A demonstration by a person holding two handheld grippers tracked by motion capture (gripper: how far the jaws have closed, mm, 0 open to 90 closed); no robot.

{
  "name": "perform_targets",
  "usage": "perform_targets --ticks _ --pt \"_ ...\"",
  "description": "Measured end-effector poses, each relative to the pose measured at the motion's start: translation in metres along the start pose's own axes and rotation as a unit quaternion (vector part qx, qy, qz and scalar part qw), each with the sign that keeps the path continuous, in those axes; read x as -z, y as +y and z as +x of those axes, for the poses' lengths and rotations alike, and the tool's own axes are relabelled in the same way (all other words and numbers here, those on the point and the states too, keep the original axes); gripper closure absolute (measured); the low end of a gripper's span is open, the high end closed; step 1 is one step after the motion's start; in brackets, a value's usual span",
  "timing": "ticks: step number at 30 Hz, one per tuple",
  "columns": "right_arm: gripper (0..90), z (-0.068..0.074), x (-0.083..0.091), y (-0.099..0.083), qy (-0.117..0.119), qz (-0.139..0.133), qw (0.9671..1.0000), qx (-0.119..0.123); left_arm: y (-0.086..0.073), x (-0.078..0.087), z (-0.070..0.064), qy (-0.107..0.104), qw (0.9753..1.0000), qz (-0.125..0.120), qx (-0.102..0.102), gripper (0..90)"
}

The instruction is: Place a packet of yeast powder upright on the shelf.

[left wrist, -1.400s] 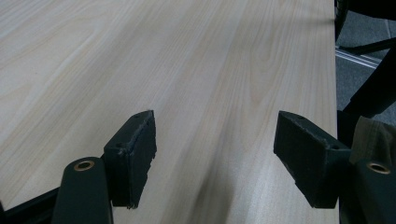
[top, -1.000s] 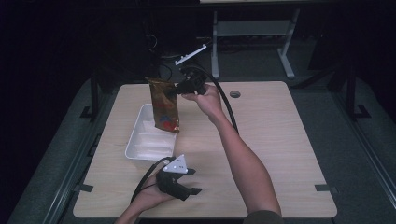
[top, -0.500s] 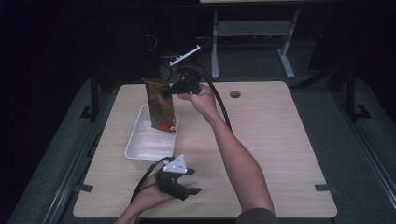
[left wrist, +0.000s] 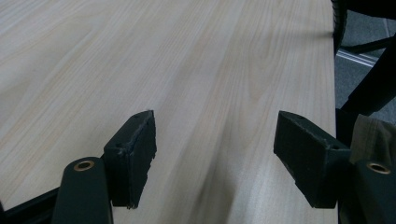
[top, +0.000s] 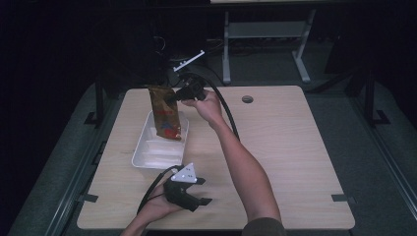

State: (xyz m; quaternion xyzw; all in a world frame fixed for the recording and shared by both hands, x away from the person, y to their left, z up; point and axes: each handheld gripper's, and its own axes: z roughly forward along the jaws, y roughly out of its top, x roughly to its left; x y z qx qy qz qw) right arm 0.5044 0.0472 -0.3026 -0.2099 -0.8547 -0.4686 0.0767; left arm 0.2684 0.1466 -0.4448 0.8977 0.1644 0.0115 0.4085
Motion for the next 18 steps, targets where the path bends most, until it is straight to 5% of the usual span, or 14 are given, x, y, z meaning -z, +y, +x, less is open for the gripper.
perform_targets --ticks 18 --pt "83.9 -0.011 -0.023 -0.005 0.009 0.007 0.9999 -0.008 -0.001 -0.001 0.0 -0.003 1.0 0.002 0.001 29.7"
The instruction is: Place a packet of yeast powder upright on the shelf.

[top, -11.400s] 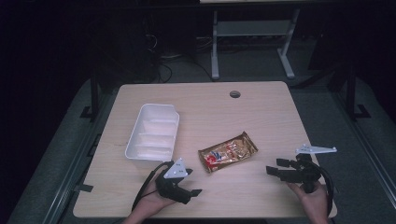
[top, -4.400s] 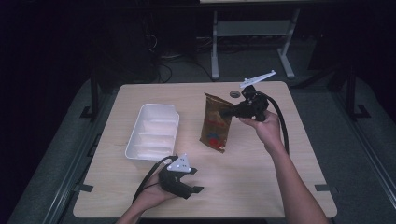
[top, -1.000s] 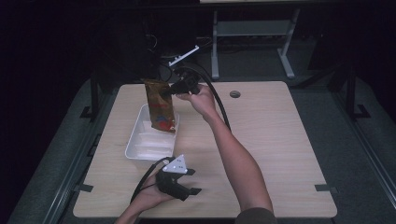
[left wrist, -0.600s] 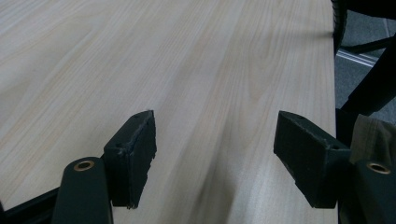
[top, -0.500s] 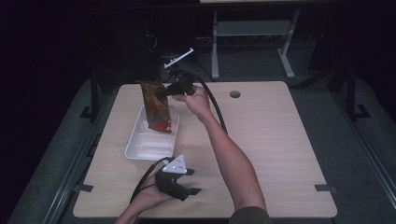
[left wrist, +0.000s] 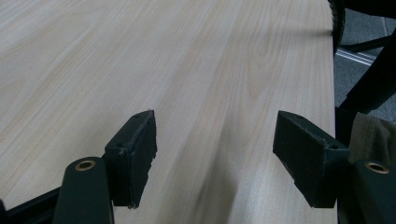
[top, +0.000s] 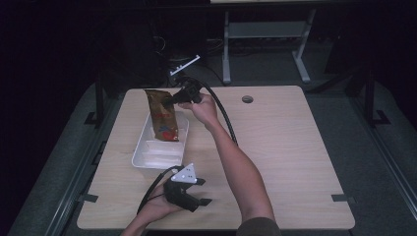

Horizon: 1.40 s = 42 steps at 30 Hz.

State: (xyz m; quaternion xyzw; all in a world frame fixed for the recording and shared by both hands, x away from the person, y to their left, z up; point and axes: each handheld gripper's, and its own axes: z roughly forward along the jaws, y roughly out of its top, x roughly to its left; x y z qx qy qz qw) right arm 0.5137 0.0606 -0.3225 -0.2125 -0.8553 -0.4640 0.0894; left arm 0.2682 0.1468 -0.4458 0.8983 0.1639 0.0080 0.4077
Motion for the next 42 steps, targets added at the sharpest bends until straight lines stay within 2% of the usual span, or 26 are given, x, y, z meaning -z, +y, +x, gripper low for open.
perform_targets --ticks 10,25,28,32,42 --pt "83.6 -0.005 -0.01 -0.008 -0.003 0.017 0.9998 -0.009 -0.001 0.001 0.001 0.0 1.0 -0.003 0.003 29.7" --pt "83.4 -0.012 -0.019 -0.019 0.007 0.009 0.9997 -0.023 -0.001 0.001 0.002 -0.001 1.0 -0.004 0.005 29.6" --pt "82.8 -0.015 -0.022 -0.021 0.017 0.012 0.9994 -0.028 -0.001 0.001 0.002 -0.001 1.0 -0.003 0.004 29.7" --pt "82.9 -0.015 -0.026 -0.022 0.015 0.024 0.9992 -0.028 -0.001 0.001 0.002 -0.001 1.0 -0.005 0.006 29.6" --pt "82.7 -0.016 -0.026 -0.024 0.013 0.021 0.9991 -0.034 -0.001 0.003 0.003 0.001 1.0 -0.007 0.005 29.6"
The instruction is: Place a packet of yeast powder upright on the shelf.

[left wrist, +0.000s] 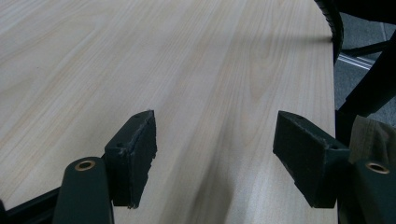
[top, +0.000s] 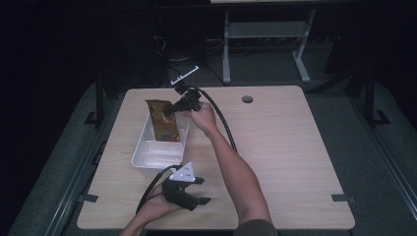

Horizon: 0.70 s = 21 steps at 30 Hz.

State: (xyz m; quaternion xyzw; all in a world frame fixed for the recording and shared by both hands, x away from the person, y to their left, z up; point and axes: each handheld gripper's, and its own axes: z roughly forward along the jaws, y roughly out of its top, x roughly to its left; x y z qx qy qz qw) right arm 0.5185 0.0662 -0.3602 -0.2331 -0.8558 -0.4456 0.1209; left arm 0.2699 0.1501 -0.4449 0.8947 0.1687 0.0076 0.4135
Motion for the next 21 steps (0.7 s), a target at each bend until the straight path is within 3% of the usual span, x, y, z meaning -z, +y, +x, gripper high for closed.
perform_targets --ticks 17,21 --pt "81.1 -0.0018 0.0017 -0.0058 -0.003 -0.007 0.9999 -0.008 0.0006 -0.0003 -0.0002 -0.001 1.0 0.0 0.0 29.7" --pt "77.4 -0.0018 0.0027 -0.0068 -0.004 -0.007 0.9999 -0.011 0.0009 0.0003 -0.0004 -0.001 1.0 -0.001 -0.001 29.6"
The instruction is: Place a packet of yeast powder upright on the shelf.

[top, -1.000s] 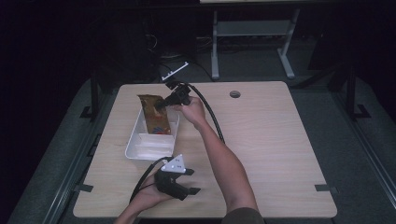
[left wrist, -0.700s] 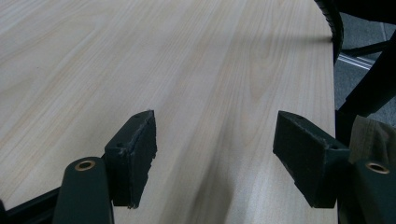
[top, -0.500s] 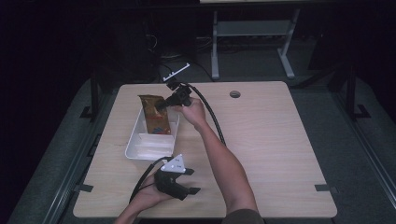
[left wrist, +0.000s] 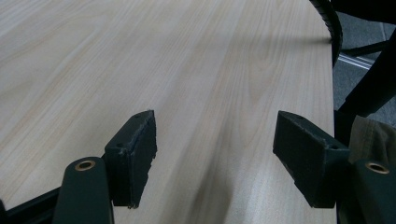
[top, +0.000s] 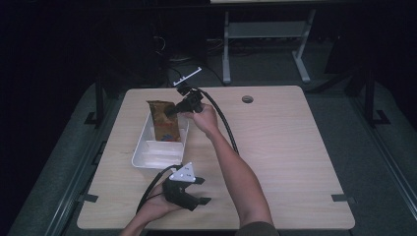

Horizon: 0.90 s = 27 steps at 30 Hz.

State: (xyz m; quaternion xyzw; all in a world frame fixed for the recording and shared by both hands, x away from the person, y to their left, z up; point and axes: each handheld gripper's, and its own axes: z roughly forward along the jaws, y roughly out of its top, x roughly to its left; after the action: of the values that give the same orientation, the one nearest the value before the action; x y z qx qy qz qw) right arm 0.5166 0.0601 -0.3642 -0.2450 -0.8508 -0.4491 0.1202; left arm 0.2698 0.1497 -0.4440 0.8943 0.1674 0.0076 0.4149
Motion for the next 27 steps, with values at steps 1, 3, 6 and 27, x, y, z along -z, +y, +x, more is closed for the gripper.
perform_targets --ticks 1,3,6,27 --pt "75.8 0.0 0.0 0.0 -0.001 0.001 1.0 0.0 0.0 0.0 0.0 0.0 1.0 0.0 0.0 29.6" --pt "72.1 0.0 0.001 0.0 -0.006 0.002 1.0 -0.001 0.0 0.0 0.0 0.0 1.0 0.0 0.0 29.6" --pt "68.0 0.0 0.002 -0.001 -0.01 0.002 0.9999 -0.001 0.0 0.0 0.0 0.0 1.0 -0.001 -0.001 29.6" --pt "53.4 -0.004 0.035 -0.017 -0.015 -0.03 0.9993 -0.014 0.001 -0.001 -0.001 -0.003 1.0 0.001 -0.003 29.2"
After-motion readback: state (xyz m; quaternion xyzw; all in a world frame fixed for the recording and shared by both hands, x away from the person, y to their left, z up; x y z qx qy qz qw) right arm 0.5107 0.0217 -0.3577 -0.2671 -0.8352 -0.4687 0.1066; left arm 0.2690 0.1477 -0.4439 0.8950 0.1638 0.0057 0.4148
